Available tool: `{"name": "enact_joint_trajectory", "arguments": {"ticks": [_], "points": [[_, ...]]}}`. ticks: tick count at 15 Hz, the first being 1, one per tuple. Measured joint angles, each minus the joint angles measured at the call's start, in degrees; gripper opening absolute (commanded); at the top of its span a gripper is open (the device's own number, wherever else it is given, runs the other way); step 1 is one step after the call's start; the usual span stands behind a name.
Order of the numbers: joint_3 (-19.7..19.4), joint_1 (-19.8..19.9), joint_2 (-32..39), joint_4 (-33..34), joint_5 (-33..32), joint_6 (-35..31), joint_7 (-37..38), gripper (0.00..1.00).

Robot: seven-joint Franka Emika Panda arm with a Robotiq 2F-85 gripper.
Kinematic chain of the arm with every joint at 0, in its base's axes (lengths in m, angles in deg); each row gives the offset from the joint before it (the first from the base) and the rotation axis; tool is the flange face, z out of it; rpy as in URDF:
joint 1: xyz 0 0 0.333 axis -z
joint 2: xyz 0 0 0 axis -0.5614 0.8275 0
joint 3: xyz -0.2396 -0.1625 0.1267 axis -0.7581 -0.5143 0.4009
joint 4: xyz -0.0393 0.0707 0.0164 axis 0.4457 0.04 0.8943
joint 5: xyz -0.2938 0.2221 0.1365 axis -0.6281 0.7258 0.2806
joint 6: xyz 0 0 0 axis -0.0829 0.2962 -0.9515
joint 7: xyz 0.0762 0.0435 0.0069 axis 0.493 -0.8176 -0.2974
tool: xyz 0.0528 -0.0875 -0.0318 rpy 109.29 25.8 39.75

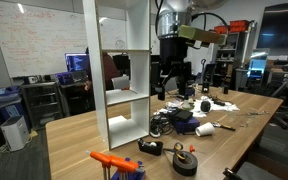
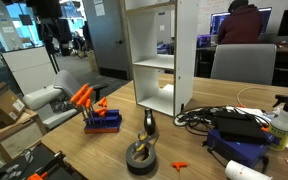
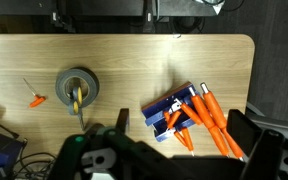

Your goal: Put the pair of scissors on the middle shelf

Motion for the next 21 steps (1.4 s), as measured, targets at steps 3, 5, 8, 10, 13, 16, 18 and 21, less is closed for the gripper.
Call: {"name": "enact_joint_trajectory", "arguments": {"ticks": [3,5,8,10,13,16,18,21], "points": [[0.00,0.01,0.01,-0.11,-1.36,0.04,-0.20,1.00],[-0.09,0.19,0.00,-0.27,-3.63,0.04,-0.39,1.00],[-1.08,0.60,-0.09,-1.01,-6.91,0.02,-2.22,1.00],[-2.46,0.74,-0.16,-1.74,-8.15,-0.23,-4.75,1.00],[-5.76,0.83,-0.21,-3.63,-8.68,-2.91,-10.54,1.00],[-9.95,1.09,-0.01,-6.24,-8.70,-7.03,-17.12,1.00],[-12.81,1.56,0.64,-7.95,-8.70,-9.94,-21.34,1.00],[-16.60,2.52,2.92,-9.69,-8.68,-14.43,-26.55,1.00]]}}
